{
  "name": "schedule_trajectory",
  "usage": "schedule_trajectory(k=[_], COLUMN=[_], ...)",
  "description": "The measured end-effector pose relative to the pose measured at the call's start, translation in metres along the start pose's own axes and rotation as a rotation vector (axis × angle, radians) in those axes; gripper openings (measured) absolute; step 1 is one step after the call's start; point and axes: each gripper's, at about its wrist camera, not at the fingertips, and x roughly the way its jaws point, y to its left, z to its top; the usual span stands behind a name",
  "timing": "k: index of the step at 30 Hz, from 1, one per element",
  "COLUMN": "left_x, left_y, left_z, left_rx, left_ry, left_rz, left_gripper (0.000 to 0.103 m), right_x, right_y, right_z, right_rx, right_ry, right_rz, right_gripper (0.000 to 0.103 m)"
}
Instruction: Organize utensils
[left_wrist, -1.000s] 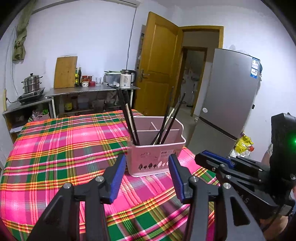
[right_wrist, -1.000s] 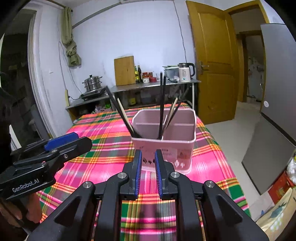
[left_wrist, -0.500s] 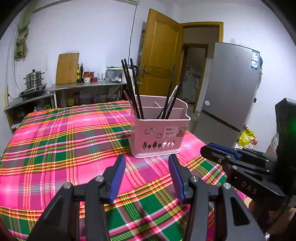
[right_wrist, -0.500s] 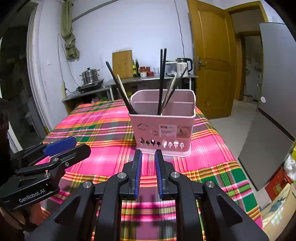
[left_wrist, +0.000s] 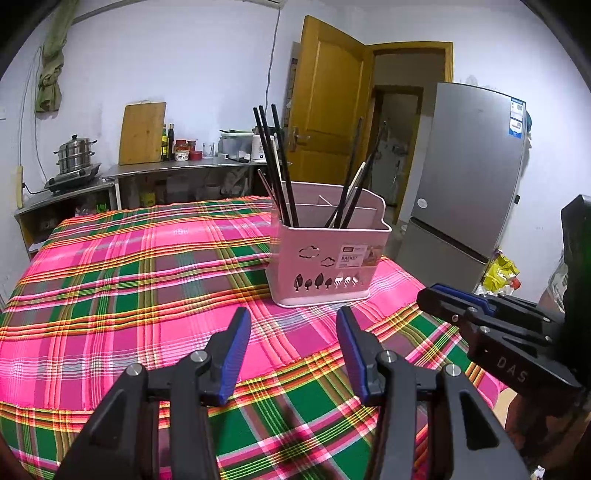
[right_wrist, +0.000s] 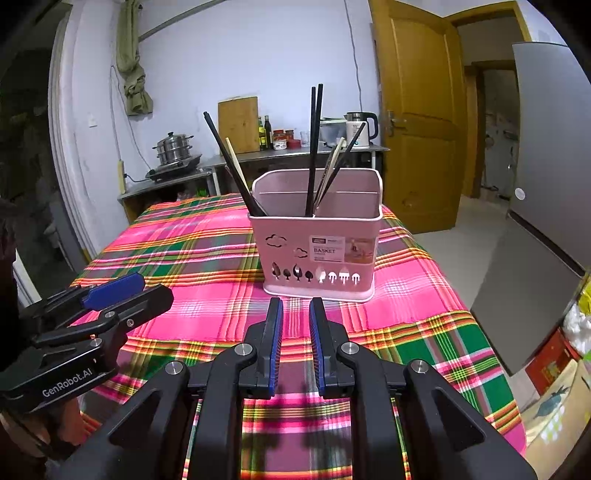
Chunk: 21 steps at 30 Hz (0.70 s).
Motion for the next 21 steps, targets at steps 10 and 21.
schedule_trajectory(k=[10,21], left_x=[-0.0002,-0.0011], left_y=[-0.0025,-0.0034], left_z=[-0.0001,0.0], left_rx=[0.008,0.01], left_ry=[0.0,-0.002], left_rz=[0.005,0.01], left_gripper=[0.05,0.05], right_x=[-0.0013,-0.001], right_y=[0.0022,0.0039], right_z=[-0.0003,-0.0021], right_rx=[0.003,0.001], right_ry=[0.0,0.003], right_rz=[0.003,0.001], right_gripper=[0.015,0.015])
